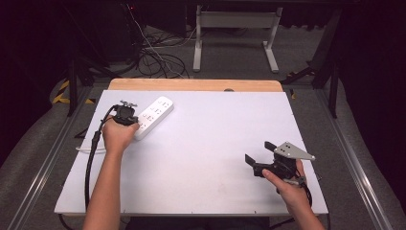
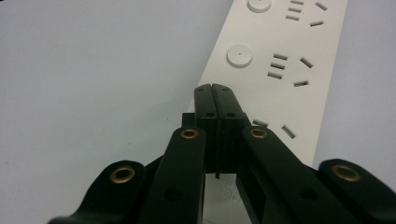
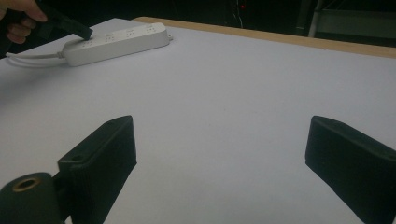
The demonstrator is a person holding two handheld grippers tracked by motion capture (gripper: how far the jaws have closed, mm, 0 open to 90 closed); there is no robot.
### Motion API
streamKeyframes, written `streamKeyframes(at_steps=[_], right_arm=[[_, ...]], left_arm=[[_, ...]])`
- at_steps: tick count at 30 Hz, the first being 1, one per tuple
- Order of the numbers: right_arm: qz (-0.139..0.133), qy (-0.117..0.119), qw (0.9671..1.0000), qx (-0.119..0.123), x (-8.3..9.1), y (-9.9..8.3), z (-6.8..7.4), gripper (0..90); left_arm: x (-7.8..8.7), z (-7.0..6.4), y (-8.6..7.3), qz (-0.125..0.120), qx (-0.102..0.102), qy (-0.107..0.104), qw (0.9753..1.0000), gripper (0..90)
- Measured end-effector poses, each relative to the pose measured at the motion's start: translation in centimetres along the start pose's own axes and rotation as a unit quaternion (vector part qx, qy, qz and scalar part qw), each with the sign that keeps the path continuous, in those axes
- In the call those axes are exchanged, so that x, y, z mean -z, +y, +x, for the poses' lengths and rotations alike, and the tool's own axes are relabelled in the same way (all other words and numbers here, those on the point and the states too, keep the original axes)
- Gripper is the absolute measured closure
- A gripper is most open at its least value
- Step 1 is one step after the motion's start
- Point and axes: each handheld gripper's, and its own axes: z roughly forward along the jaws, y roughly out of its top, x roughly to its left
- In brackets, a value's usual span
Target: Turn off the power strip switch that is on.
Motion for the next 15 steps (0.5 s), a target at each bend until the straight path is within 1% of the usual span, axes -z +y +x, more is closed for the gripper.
streamKeyframes(at_steps=[10, 12, 15], right_arm=[[-0.001, -0.002, 1.0000, -0.003, 0.06, 0.00, 0.01, 9.6], [-0.002, -0.003, 1.0000, -0.003, 0.09, 0.02, -0.03, 9.6], [-0.002, -0.004, 1.0000, -0.005, 0.09, -0.01, -0.07, 9.7]], left_arm=[[0.00, 0.16, -0.06, -0.004, 0.005, -0.004, 1.0000, 90.0], [0.02, 0.18, -0.14, -0.005, 0.003, -0.007, 1.0000, 90.0], [0.01, -0.05, -0.12, -0.005, -0.003, 0.000, 1.0000, 90.0]])
